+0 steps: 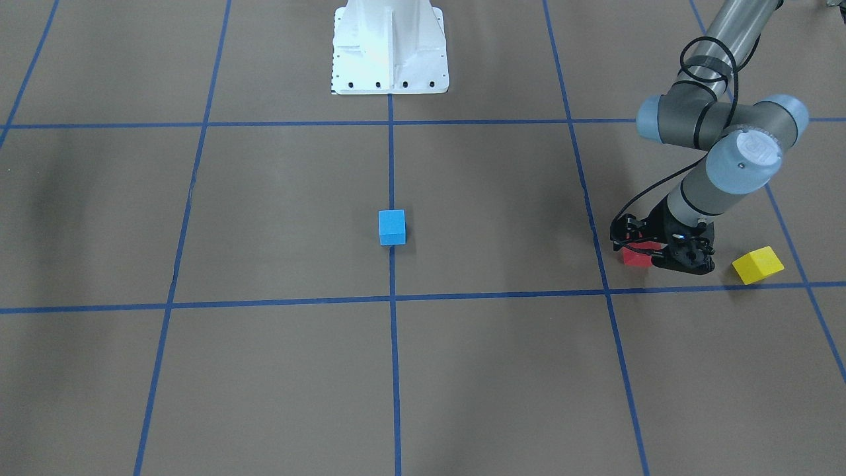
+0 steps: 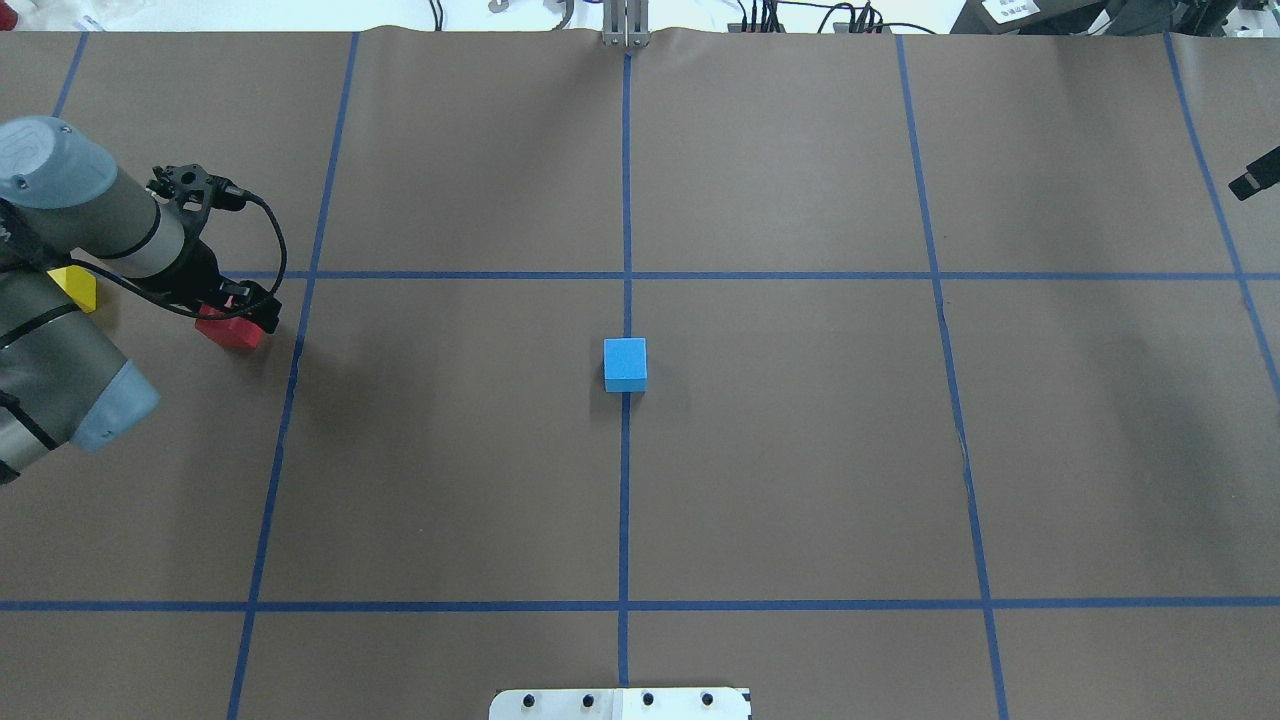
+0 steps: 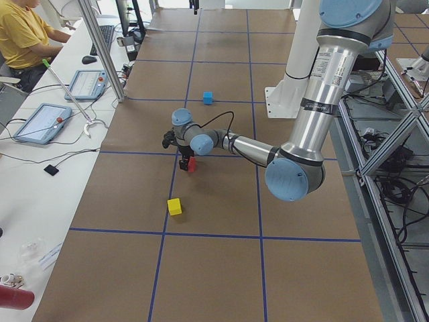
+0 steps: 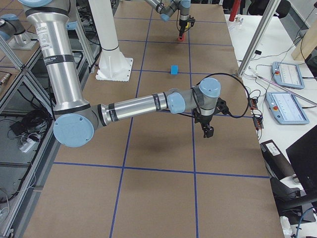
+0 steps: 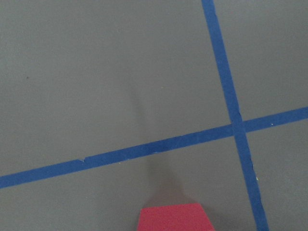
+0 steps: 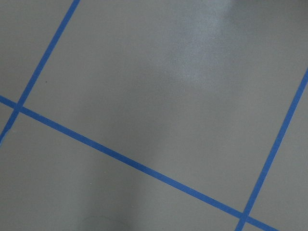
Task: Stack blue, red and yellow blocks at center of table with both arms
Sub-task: 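Move the left gripper down onto the red cube and close it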
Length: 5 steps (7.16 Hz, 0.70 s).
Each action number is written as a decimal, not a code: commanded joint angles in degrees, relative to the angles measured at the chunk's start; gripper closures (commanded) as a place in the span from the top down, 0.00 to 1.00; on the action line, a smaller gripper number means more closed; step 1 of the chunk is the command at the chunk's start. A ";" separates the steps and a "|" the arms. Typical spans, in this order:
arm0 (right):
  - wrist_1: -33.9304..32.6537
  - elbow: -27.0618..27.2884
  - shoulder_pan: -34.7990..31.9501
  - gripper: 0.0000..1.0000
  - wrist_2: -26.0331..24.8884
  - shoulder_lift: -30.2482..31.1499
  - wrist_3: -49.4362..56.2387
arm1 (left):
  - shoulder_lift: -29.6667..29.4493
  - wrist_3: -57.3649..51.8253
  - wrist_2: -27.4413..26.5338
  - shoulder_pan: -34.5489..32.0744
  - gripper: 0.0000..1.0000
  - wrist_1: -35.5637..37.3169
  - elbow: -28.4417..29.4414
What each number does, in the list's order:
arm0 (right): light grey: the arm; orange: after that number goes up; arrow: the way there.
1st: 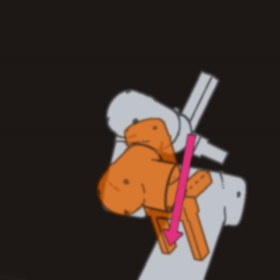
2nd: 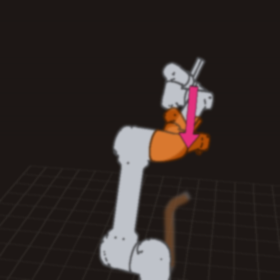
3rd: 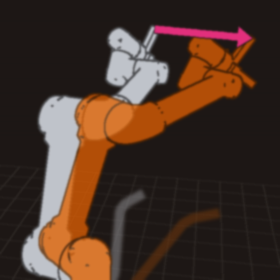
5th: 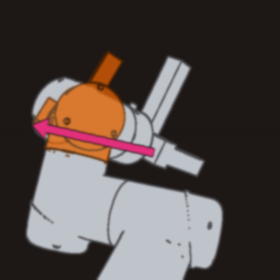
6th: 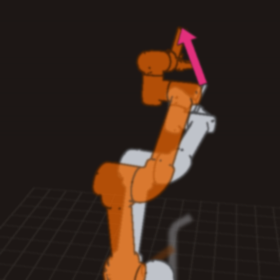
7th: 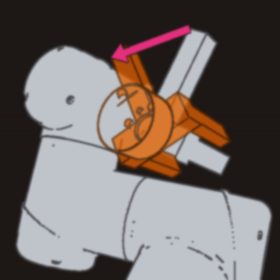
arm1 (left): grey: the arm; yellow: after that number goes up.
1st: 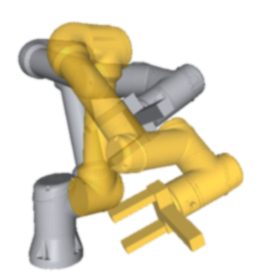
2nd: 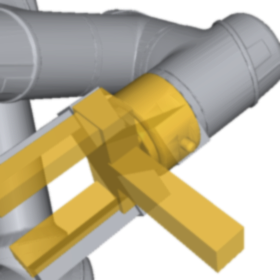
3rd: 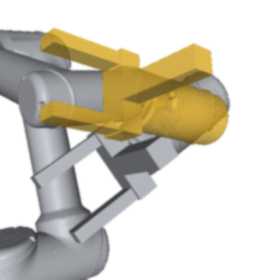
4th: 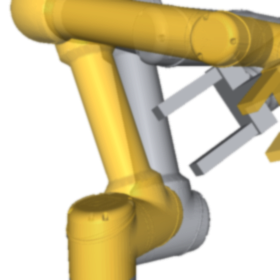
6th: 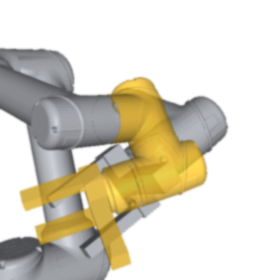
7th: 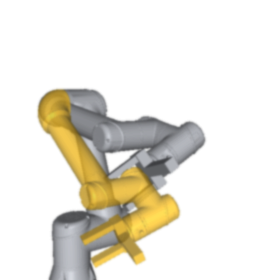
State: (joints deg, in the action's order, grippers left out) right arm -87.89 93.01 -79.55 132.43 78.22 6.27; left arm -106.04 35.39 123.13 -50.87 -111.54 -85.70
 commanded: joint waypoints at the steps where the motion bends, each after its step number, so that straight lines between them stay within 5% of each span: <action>1: -0.09 -0.20 -0.07 1.00 0.02 0.00 -0.03 | 0.04 -0.14 0.18 0.51 0.00 -0.17 -0.34; 5: 0.00 -0.46 -1.47 0.99 -0.16 3.58 -0.38 | -5.12 3.61 2.82 -0.10 0.00 8.22 -5.34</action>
State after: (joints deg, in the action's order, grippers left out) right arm -87.98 92.53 -79.97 132.38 79.67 5.87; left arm -108.29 36.52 125.73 -50.89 -108.15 -89.32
